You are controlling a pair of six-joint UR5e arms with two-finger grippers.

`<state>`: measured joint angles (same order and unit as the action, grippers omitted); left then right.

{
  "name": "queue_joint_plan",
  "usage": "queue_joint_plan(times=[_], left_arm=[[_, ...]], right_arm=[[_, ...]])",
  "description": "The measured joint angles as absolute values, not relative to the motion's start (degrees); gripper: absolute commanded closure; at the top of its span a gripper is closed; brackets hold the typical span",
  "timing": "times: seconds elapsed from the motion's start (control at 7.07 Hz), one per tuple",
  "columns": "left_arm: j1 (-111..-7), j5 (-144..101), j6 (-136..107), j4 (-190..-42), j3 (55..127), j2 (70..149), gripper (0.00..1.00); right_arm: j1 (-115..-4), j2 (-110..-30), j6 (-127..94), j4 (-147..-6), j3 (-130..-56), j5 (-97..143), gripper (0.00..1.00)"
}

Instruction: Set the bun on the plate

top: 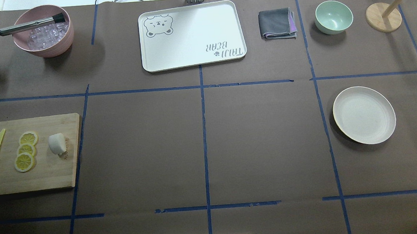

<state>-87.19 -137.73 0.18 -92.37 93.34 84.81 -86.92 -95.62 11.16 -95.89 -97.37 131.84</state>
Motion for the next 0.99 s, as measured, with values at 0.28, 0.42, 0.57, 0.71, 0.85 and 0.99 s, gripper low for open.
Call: queue_joint_plan(times=[0.28,0.42,0.57,0.71,0.85,0.99], left_arm=[[-87.13,-137.57,0.23,-92.41,93.0,85.06,0.0],[-87.12,-137.57,0.25,-92.39,92.91,85.12,0.0],[-87.1,-137.63,0.26,-92.38,92.86,85.14,0.0],[-87.1,-137.68,0.26,-92.38,92.85,85.16,0.0],[-87.1,-137.73,0.26,-92.37,92.9,85.16,0.0],[-87.1,-137.77,0.26,-92.37,92.97,85.16,0.0]], right_arm=[[-86.81,-95.28,11.18,-95.85,-97.52,132.0,0.0],[-86.14,-94.74,11.1,-95.35,-97.79,132.12,0.0],[-84.37,-94.14,9.98,-92.9,-98.03,132.23,0.0],[-81.8,-93.86,6.08,-88.37,-97.98,132.65,0.0],[-78.26,-93.8,-1.23,-82.46,-97.59,133.23,0.0],[-74.51,-93.86,-9.4,-75.82,-96.66,133.45,0.01]])
